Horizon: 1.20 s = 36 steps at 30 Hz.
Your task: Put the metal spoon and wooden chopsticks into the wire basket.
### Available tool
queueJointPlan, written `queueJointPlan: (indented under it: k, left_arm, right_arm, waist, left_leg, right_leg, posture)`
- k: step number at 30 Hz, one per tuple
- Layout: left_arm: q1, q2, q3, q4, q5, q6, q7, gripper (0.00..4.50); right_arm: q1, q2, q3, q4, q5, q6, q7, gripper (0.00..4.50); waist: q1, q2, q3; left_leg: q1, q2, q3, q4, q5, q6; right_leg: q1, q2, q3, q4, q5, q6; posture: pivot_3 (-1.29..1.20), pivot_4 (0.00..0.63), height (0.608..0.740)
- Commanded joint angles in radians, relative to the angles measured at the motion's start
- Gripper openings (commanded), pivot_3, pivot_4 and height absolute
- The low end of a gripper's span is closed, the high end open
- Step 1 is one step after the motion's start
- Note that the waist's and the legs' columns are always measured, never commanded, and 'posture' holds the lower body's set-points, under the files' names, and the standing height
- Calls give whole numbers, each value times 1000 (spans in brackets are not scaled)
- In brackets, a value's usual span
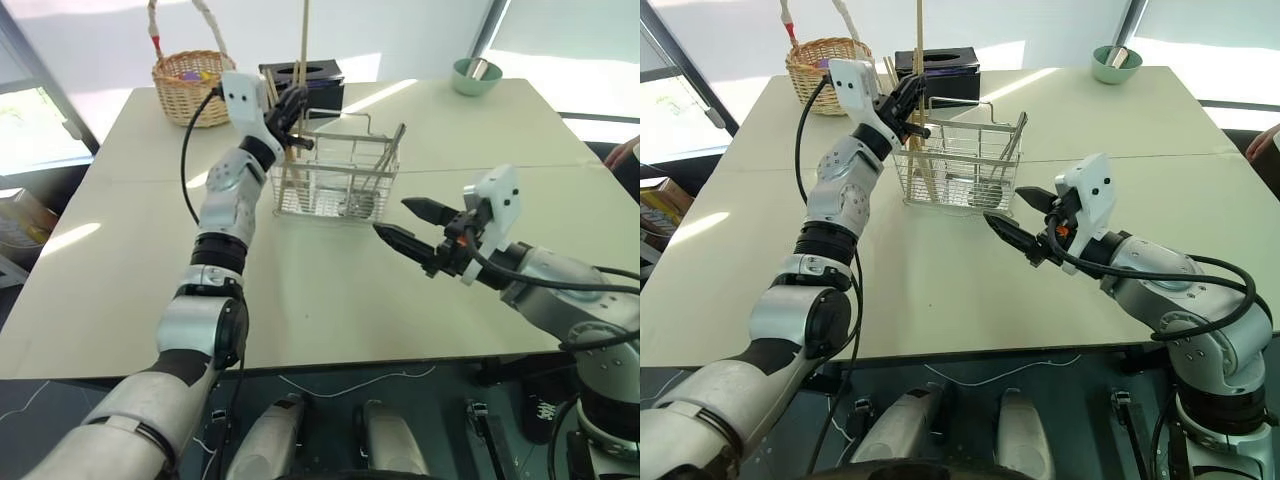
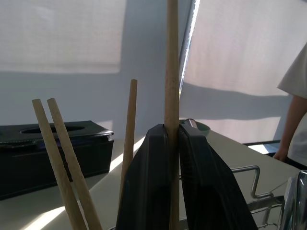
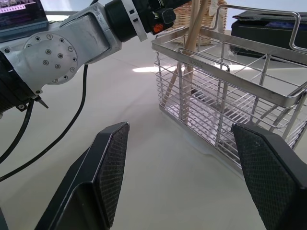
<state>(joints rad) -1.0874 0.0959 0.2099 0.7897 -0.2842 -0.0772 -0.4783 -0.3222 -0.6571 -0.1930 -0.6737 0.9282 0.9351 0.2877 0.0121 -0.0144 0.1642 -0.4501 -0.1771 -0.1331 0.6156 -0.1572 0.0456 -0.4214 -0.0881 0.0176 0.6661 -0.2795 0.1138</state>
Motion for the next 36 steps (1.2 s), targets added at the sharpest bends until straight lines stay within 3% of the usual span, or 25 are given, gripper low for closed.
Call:
queueJointPlan:
  k: [1,5,6,13,19,25,28,31,36]
  left_arm:
    - [2,-2,-5,-44,-11,-3,-4,2129]
    - [22,-3,-8,-104,-25,43,-2,4324]
    - [30,-1,-10,-133,-32,66,-5,4448]
    - [64,73,-7,-381,-91,278,-18,4448]
    - [90,246,-11,-588,-143,473,-86,4448]
    - [293,653,-104,-817,-208,626,-535,4448]
    - [410,774,-124,-858,-204,626,-649,4448]
    - [481,827,-126,-887,-212,656,-693,4448]
    - [492,813,-116,-876,-198,675,-654,4448]
  right_arm:
    - [-16,-10,-36,-25,14,-15,-4,3530]
    - [-16,-13,-32,-17,6,-19,-1,3530]
    - [-16,-13,-31,-15,3,-21,1,3530]
    - [-21,-10,-17,5,-18,-35,14,3530]
    - [-22,-3,-3,22,-39,-52,33,3530]
    - [-17,-72,-35,78,-82,-79,122,3530]
    - [-14,-116,-53,123,-114,-96,164,3530]
    - [-10,-134,-63,157,-131,-106,191,3530]
    - [-4,-122,-44,152,-147,-109,205,3530]
  waist:
    - [0,0,0]
    - [0,0,0]
    - [-1,0,0]
    - [-2,0,0]
    - [-6,0,0]
    - [-23,2,0]
    - [-17,3,0]
    - [-6,3,0]
    - [5,3,0]
  left_leg:
    - [0,0,0,0,0,0]
    - [0,0,0,0,0,0]
    - [0,0,0,0,0,0]
    - [0,0,0,0,0,0]
    - [1,0,0,-1,0,0]
    - [2,0,1,-3,0,-1]
    - [7,0,1,-4,-2,-2]
    - [7,0,1,-4,-2,-3]
    - [6,0,1,-4,-2,-2]
  right_leg:
    - [0,0,0,0,0,0]
    - [0,0,0,0,0,0]
    - [0,0,0,0,0,0]
    - [0,0,0,0,0,0]
    - [-1,0,0,0,0,0]
    - [-1,1,1,0,0,-1]
    - [0,0,2,-2,0,-1]
    - [1,0,2,-2,-2,-4]
    - [0,0,2,-3,-2,-5]
  posture:
    - [0,150,725]
    - [0,150,725]
    - [0,150,725]
    - [0,150,725]
    - [0,150,725]
    - [0,150,725]
    - [0,150,725]
    - [0,150,725]
    - [0,150,725]
